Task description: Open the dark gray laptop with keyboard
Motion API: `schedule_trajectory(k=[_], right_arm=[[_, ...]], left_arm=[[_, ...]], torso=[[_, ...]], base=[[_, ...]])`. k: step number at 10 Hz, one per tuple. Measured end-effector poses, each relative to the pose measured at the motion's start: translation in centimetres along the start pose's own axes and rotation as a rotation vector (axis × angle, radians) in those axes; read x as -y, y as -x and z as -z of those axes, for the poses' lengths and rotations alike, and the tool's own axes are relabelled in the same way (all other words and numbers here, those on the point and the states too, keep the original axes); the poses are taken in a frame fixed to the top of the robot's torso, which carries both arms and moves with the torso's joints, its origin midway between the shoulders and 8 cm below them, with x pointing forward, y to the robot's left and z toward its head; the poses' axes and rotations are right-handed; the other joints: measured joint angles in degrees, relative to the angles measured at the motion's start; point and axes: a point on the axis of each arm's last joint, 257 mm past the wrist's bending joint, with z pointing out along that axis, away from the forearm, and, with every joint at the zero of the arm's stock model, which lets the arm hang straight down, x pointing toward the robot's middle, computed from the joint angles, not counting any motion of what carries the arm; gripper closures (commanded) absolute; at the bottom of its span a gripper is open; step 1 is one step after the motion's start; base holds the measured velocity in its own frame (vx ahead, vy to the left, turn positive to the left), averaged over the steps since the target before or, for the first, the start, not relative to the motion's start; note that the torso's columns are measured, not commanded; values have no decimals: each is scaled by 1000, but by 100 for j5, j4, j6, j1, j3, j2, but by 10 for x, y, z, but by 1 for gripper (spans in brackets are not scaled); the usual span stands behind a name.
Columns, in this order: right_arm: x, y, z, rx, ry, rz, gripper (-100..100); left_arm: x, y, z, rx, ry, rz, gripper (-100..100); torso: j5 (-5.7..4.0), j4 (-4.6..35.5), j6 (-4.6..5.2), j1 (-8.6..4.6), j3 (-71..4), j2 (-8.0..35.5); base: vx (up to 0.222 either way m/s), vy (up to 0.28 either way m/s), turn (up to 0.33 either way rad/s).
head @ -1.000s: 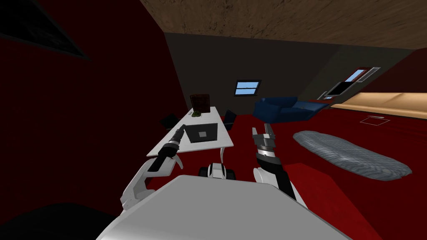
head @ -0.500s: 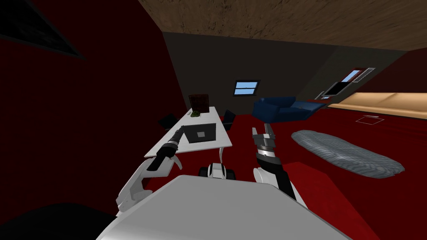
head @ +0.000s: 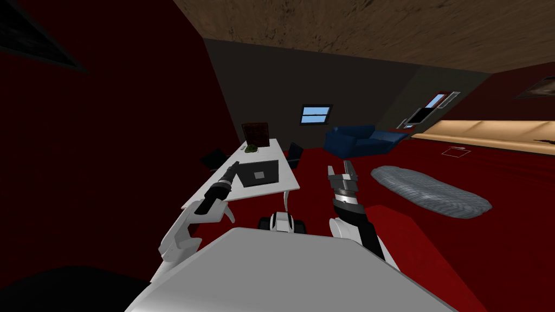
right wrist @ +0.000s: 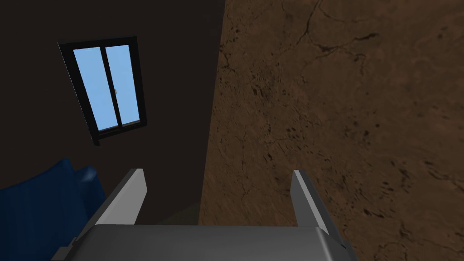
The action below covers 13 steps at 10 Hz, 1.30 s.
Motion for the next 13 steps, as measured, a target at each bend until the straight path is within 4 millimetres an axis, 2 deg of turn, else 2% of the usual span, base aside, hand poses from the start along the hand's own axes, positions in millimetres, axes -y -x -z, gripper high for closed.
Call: schedule_trajectory(k=[1, 5, 6, 13], right_arm=[[0, 0, 0, 0, 0, 0, 0], [0, 0, 0, 0, 0, 0, 0], [0, 0, 0, 0, 0, 0, 0], [0, 0, 0, 0, 0, 0, 0]], left_arm=[[0, 0, 0, 1, 2, 0, 100], [10, -9, 16, -22, -33, -1, 100], [11, -9, 16, -22, -35, -1, 100], [-14, 18, -4, -20, 83, 5, 100]], torso=[[-1, 0, -1, -2, -1, -1], [21, -19, -3, 15, 5, 0], [13, -13, 3, 15, -4, -11], [30, -34, 5, 28, -20, -43]], base=[[13, -2, 151], [11, -9, 74], [-24, 9, -260], [-19, 21, -136]])
